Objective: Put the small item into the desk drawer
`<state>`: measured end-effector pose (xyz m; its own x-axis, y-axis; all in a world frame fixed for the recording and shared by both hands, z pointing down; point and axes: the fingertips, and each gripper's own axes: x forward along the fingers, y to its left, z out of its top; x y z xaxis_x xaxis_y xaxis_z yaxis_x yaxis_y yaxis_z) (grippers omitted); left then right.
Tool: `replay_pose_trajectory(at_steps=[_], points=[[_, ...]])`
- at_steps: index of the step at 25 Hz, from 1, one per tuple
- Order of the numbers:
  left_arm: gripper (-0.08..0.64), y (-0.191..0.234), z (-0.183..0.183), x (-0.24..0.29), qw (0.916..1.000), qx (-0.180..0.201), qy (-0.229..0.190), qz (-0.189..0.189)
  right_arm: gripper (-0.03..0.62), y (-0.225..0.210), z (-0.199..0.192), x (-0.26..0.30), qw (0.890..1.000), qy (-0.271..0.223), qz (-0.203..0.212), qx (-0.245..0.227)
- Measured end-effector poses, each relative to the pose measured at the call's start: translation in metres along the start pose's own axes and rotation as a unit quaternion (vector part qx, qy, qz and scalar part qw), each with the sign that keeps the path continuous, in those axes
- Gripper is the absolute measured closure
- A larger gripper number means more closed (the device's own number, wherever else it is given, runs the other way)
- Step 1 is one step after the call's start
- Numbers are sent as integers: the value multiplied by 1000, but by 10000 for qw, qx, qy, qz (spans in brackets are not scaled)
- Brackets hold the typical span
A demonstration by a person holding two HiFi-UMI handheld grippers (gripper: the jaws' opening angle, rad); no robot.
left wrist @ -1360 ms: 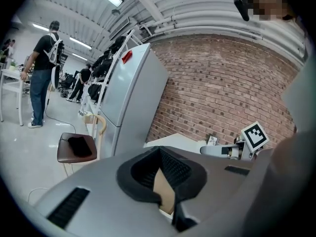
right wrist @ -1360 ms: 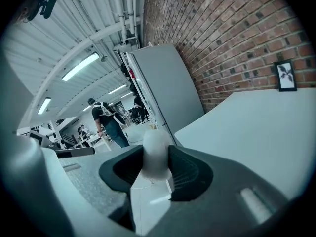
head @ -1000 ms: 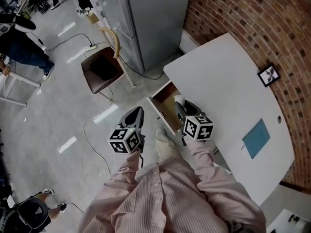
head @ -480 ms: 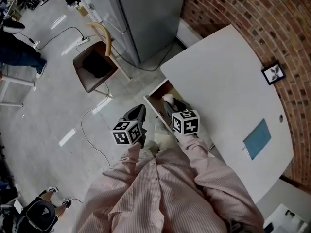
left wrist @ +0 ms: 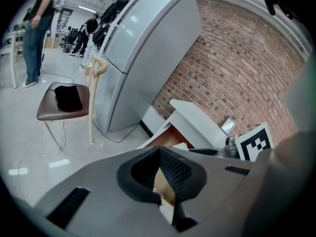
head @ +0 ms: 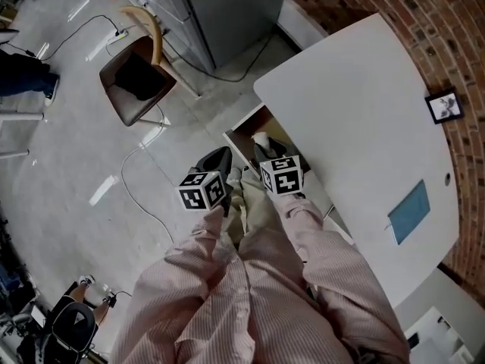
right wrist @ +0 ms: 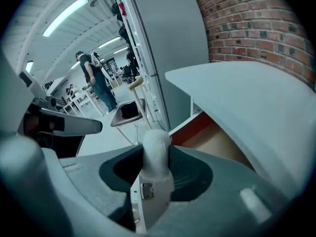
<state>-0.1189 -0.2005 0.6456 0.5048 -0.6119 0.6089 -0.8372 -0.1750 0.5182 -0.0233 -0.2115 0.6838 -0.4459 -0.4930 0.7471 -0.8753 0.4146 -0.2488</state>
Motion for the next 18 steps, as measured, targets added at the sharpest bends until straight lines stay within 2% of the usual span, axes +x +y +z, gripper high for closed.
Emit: replay_pose_trajectory(at_steps=[12,18], points=[[560,24,-35,57,9991,-28,368,-228,434,-36,-44,79,9957,686,-280,-549],[560,28,-47,75,9989,-62,333,-335,434,-51,-62,107,9905,935,-397,-926]])
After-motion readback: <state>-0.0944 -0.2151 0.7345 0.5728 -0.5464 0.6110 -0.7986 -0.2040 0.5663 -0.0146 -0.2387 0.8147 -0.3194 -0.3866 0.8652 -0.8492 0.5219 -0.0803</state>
